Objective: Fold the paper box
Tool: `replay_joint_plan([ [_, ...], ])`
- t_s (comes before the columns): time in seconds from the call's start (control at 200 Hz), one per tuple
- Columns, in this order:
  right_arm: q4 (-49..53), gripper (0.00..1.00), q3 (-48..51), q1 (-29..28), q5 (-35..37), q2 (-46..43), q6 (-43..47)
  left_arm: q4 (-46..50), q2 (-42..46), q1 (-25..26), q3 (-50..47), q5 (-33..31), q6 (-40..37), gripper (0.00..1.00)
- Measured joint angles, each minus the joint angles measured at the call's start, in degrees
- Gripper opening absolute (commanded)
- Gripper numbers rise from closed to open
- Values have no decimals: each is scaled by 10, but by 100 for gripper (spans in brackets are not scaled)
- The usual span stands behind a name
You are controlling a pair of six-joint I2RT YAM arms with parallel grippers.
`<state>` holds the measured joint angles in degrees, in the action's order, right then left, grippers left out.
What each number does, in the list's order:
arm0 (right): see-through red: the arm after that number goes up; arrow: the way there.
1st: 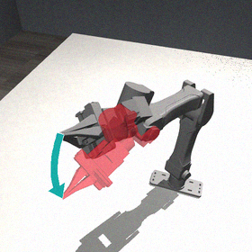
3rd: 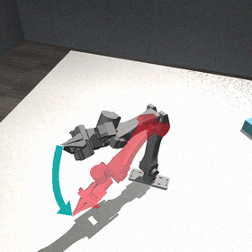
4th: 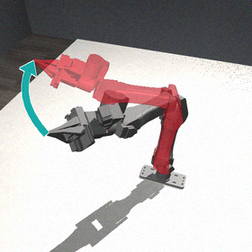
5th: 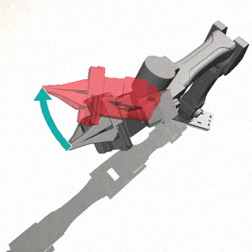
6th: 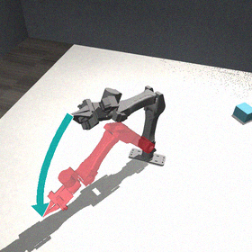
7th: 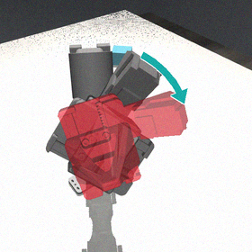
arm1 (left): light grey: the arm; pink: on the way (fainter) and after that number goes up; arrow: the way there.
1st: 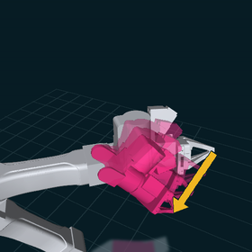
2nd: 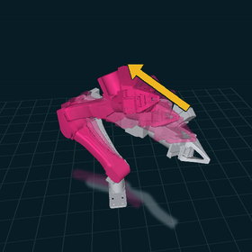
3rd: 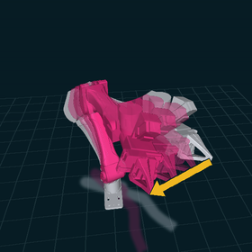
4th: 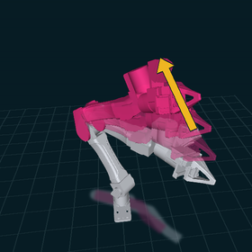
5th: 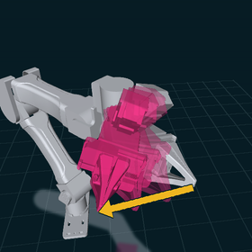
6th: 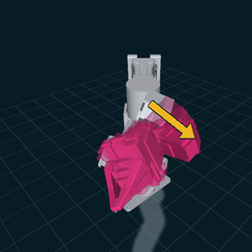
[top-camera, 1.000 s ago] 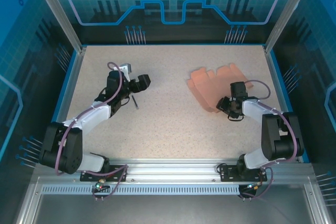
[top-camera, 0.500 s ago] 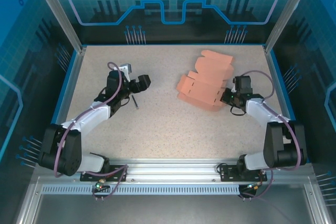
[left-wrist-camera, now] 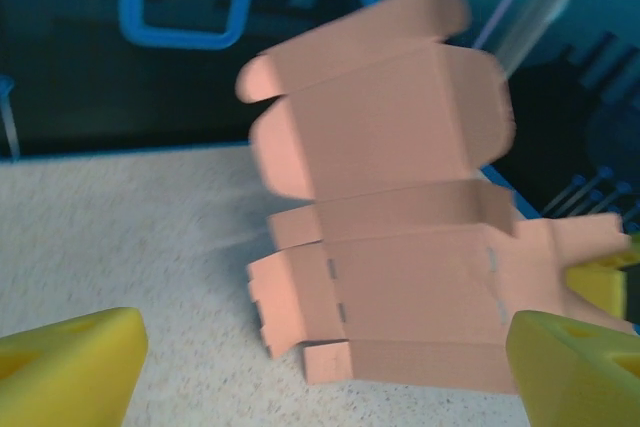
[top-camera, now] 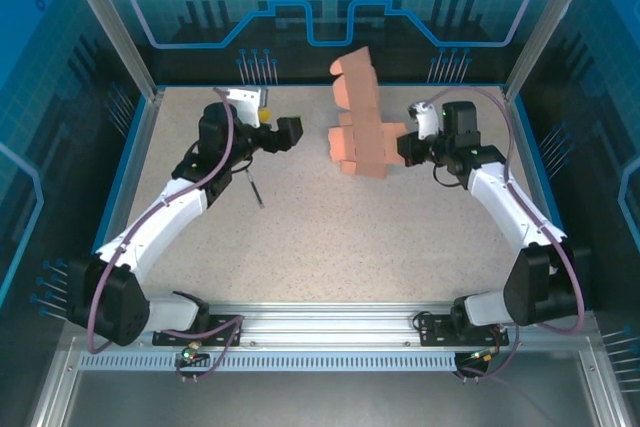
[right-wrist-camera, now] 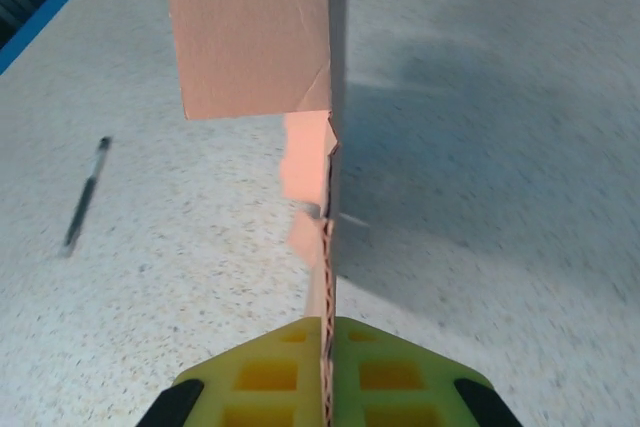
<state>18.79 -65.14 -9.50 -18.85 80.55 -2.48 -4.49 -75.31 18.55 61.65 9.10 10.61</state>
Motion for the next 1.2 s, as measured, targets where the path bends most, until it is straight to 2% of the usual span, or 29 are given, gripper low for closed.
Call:
replay_joint_plan([
  [0.24,51,4,-82,-51,-40,49,84,72,-9,10,80,8,-126,94],
  [0.41,95,4,-125,-52,-58,60,122,138,-25,10,143,3,-202,94],
  [0.55,141,4,-176,-52,-69,64,156,193,-27,12,185,34,-283,93],
  [0.75,190,4,-227,-54,-87,79,183,264,-18,59,200,73,-438,93],
  [0.926,228,5,-254,-67,-89,103,199,322,-32,105,235,72,-561,89],
  [1.201,265,5,-263,-86,-90,116,225,361,-81,125,278,51,-674,90],
])
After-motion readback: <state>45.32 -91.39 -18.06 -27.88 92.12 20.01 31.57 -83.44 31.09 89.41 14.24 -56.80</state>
